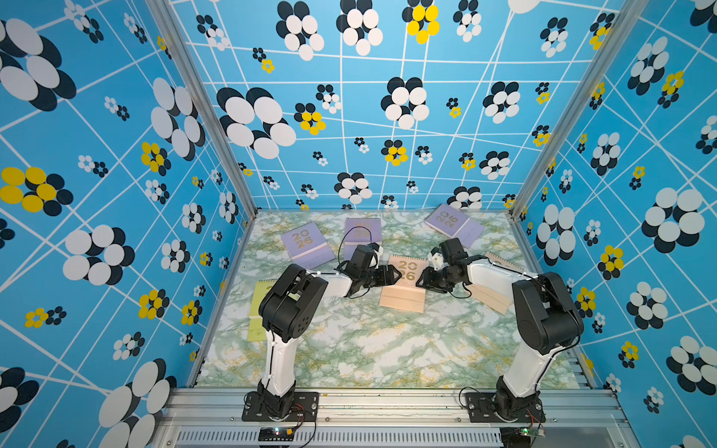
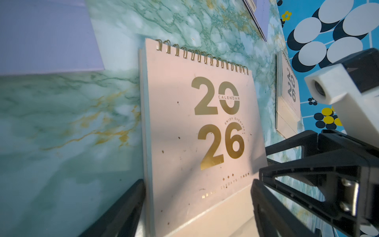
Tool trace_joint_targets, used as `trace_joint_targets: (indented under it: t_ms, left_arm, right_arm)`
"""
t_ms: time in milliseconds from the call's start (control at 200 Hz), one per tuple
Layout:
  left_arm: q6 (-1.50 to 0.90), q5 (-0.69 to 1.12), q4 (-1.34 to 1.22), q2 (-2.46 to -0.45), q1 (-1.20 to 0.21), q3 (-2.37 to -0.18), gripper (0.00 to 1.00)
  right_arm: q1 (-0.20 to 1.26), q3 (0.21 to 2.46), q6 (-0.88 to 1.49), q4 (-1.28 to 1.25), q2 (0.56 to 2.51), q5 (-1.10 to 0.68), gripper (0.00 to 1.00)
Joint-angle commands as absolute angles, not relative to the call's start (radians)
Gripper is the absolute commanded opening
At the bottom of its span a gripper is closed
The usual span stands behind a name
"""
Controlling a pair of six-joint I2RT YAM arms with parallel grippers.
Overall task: Stack the calendars
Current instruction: Pick up the calendar at the center of the board.
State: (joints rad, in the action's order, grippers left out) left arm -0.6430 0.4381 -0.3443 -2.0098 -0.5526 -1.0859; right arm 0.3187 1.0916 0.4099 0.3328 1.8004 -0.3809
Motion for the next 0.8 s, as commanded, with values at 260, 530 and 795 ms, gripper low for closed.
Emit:
trace_joint_targets:
  t_ms: [260,530,795]
  left_arm:
    - [-0.669,0.608,-0.451,-1.962,-0.572,-1.057,0.81]
    - [-0.724,0.652,-0.555,-1.968,-0.555,-1.025,0.77]
    - [-0.696,0.649,-0.523,-1.956,-0.555,-1.028,0.76]
  right_arm:
    - [0.382,1.086,0.443,0.223,1.748,-0.496,0.42]
    - [0.387,1.065,0.486,0.186,1.738,-0.461,0.37]
    - [0.387,1.057,0.514,0.16,1.743,-0.432,0.32]
